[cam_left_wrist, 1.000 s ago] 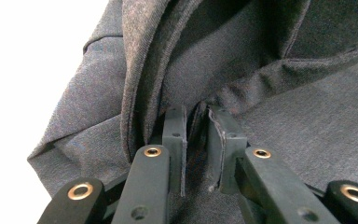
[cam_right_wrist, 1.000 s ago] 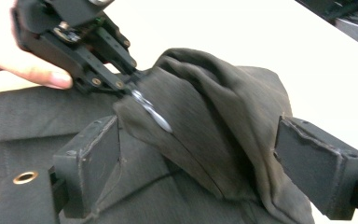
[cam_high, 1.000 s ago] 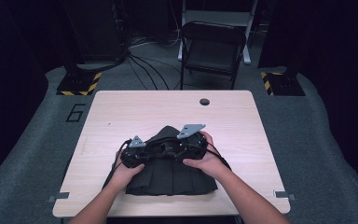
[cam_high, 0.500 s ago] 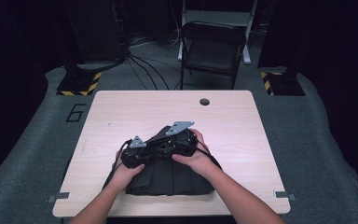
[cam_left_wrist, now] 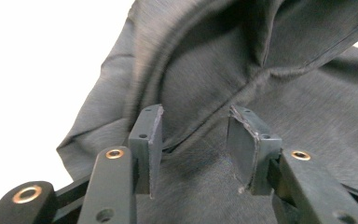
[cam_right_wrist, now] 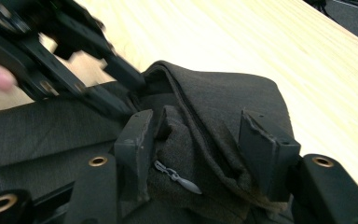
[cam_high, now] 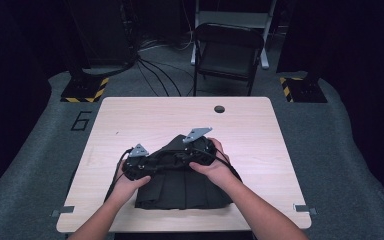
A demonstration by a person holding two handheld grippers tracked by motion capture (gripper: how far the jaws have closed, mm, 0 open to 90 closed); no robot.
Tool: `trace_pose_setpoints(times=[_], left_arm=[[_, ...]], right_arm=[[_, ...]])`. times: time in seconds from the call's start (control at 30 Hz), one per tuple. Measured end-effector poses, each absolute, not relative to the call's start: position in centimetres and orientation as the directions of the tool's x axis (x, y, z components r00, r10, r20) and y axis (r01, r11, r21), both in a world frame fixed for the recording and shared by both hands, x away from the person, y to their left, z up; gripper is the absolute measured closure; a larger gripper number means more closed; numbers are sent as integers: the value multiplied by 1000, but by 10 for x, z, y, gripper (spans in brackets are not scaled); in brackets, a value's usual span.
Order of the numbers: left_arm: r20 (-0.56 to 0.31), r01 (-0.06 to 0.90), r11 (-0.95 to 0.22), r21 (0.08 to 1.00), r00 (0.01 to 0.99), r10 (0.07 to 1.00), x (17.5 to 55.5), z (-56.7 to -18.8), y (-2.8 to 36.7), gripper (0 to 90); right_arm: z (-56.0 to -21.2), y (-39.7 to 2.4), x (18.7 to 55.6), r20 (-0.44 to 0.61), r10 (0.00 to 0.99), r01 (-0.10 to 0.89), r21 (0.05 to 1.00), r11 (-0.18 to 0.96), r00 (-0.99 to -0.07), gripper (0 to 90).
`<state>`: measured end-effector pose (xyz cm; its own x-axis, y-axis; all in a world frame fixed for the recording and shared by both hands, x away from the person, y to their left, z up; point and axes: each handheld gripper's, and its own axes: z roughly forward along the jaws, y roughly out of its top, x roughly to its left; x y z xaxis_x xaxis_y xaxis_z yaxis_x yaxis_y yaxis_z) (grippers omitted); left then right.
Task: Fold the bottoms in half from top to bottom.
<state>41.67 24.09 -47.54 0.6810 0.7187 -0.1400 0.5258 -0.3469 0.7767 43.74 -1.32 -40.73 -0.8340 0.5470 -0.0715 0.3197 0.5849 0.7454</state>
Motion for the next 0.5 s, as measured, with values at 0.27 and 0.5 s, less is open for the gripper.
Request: trace_pose_setpoints(times=[0.27, 0.5], left_arm=[[-111, 530, -306, 791, 616, 780, 425, -471, 246, 479], [-69, 538, -348, 768, 609, 790, 440, -480, 234, 586]], right_arm=[[-406, -20, 439, -72, 565, 328, 750, 574, -822, 465], [-404, -26, 438, -74, 572, 336, 745, 576, -817, 465]])
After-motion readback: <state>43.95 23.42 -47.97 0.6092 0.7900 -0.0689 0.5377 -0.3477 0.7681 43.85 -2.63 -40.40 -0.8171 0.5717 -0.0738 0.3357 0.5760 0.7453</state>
